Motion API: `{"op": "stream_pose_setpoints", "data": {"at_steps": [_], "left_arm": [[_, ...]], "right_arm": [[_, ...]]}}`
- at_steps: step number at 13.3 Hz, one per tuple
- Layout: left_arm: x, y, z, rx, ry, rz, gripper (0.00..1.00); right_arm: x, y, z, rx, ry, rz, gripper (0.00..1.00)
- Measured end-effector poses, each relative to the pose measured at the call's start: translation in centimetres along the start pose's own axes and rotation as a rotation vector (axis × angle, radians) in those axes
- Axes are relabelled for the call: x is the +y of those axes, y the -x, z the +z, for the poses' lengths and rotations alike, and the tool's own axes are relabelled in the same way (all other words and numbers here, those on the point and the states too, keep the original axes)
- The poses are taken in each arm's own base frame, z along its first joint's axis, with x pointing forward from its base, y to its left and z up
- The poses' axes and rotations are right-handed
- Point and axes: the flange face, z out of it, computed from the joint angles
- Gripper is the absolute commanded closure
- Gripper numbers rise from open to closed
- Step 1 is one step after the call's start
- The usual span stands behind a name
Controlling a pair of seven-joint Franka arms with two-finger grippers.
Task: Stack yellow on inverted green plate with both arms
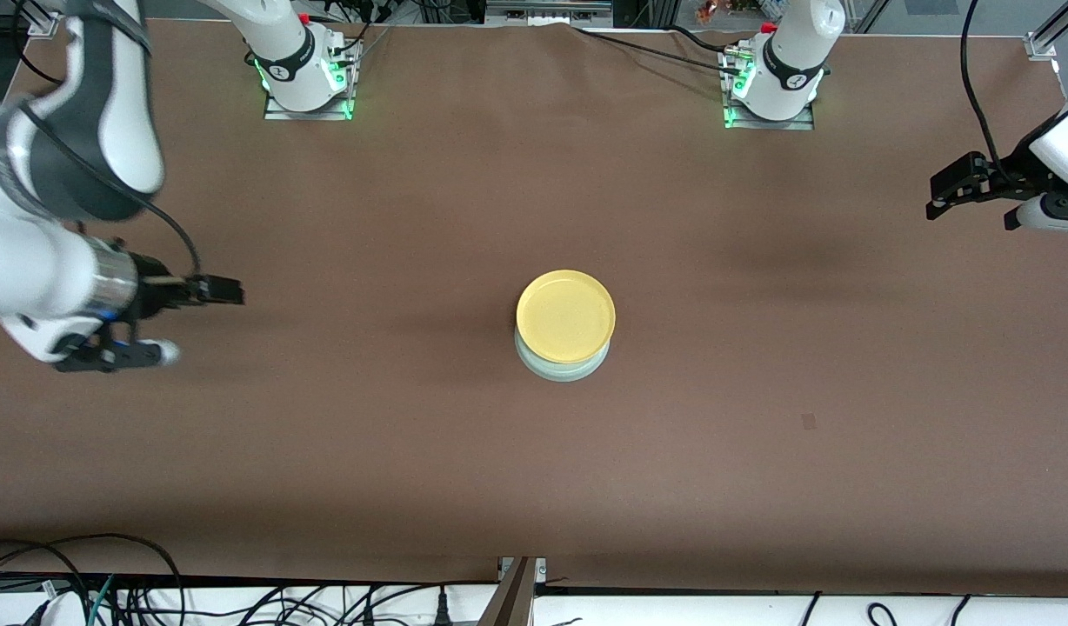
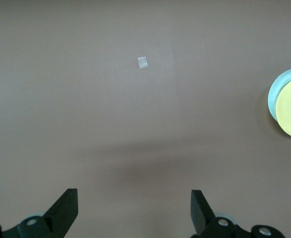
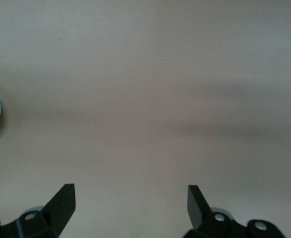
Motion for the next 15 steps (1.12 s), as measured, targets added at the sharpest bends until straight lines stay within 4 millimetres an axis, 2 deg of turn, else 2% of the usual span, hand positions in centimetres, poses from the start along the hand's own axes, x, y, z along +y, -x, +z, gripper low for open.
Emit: {"op": "stream_pose_setpoints", "data": {"at_steps": [2,3,6,8,11,15], "left_arm": [[0.0,-0.2,-0.4,0.01,-0.002,0.001,0.0],[0.1,-0.3,-0.5,0.013,-0.003,0.002,0.0],[-0.4,-0.6,-1.3,0.032,-0.006,-0.007,0.0],[-0.6,-0.8,-1.8,0.043,-0.008,-0.01,0.0],[-0.6,-1.2,-1.3,0.035,-0.009,-0.011,0.0],[-0.7,-1.6,-0.7,0.025,-0.009,-0.01,0.0]], "right_arm": [[1.6,2.6,-3.7,0.036,0.009,-0.003,0.0],[2.2,4.0,-4.9,0.041,0.038,-0.013,0.0],[1.9,8.1,-8.2,0.08,0.104,-0.048,0.0],[2.5,10.7,-10.2,0.114,0.1,-0.04,0.0],[5.4,12.6,-10.7,0.115,0.087,0.006,0.0],[5.7,12.9,-9.1,0.048,0.081,0.011,0.0]]}}
